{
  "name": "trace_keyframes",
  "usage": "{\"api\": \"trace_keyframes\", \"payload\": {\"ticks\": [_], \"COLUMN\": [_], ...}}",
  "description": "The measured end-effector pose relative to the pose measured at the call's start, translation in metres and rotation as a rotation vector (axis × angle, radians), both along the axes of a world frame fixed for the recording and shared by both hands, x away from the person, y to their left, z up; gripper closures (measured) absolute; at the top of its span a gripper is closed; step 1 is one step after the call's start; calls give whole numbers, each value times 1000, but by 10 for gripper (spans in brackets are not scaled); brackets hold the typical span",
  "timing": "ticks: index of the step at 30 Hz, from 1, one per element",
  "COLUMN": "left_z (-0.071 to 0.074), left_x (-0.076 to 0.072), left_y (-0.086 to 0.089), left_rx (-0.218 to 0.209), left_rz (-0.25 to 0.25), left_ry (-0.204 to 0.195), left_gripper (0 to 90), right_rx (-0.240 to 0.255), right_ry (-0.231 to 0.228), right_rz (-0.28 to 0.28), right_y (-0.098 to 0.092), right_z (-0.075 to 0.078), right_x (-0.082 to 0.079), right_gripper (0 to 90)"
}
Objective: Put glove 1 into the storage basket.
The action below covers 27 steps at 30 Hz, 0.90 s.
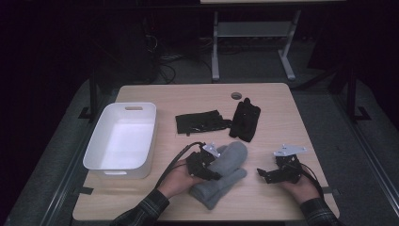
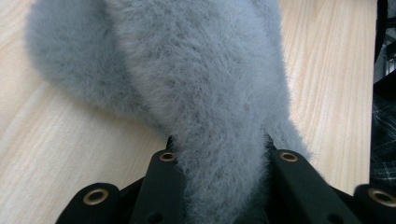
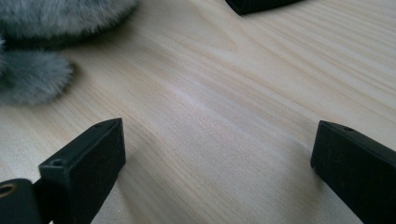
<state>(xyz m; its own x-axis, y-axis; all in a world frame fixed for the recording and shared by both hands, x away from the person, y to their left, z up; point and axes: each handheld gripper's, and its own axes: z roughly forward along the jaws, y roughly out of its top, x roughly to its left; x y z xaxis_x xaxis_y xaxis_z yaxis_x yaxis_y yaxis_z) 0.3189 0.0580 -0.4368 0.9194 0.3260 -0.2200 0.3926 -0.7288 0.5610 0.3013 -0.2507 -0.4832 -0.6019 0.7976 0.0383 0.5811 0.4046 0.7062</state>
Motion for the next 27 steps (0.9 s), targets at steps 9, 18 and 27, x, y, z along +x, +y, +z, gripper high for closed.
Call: {"api": "trace_keyframes", "payload": {"ticks": [9,18,27], "left_z": [23,56,90], "left_x": [1,12,20], "left_y": [13,34,59], "left_rx": [-27,-59,-67], "left_rz": [13,63,122], "left_ry": [-41,-79,-121], "left_gripper": [746,744,743], "right_rx": [0,1,-1], "right_ry": [0,0,0], "right_rz": [0,-1,-2], "right_y": [0,0,0], "right_z": [0,0,0], "right_x": [0,0,0], "right_gripper": [30,30,30]}}
